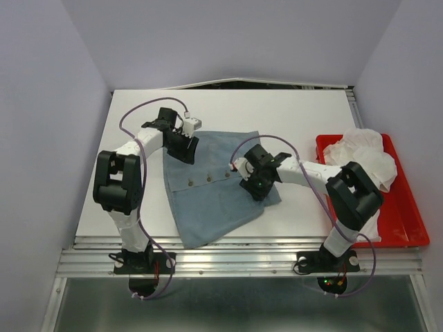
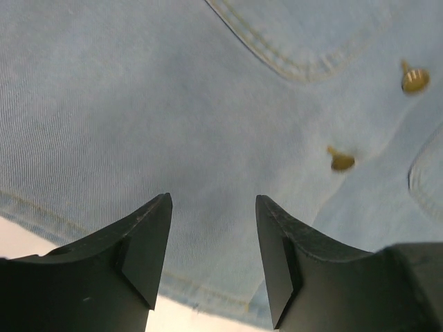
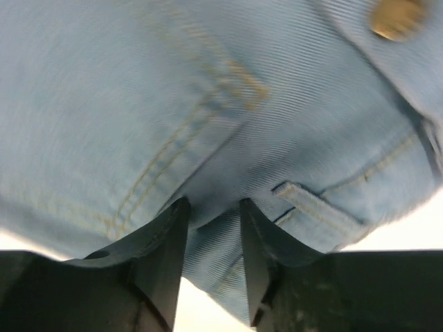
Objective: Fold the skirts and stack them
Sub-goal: Flatten the skirt out
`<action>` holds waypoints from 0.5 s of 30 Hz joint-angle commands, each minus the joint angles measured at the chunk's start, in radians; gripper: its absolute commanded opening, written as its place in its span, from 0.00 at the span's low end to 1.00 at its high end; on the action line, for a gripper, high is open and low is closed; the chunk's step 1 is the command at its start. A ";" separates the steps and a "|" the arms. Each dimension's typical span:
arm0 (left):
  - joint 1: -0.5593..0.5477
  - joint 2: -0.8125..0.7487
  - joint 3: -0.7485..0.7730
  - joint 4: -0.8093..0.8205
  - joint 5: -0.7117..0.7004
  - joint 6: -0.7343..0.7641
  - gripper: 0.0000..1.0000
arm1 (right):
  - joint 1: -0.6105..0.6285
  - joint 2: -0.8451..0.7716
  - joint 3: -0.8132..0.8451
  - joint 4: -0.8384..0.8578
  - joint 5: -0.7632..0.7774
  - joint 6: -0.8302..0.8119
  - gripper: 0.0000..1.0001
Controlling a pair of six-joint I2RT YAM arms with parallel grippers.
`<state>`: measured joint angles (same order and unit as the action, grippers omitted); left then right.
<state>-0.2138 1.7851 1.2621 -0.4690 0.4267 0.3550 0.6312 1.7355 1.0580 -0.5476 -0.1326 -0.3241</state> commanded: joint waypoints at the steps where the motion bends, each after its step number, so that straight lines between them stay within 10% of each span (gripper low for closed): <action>1: -0.009 0.086 0.065 -0.008 0.041 0.054 0.62 | 0.117 0.000 -0.061 -0.204 -0.186 0.057 0.39; 10: -0.062 0.128 -0.047 -0.060 0.073 0.139 0.59 | 0.150 -0.045 0.083 -0.408 -0.492 -0.004 0.40; 15: -0.049 0.033 -0.029 -0.121 0.101 0.246 0.60 | 0.066 -0.166 0.207 -0.296 -0.354 0.043 0.42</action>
<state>-0.2630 1.8809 1.2419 -0.4599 0.4805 0.5079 0.7631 1.6878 1.1244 -0.8925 -0.5148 -0.2985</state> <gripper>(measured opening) 0.591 0.420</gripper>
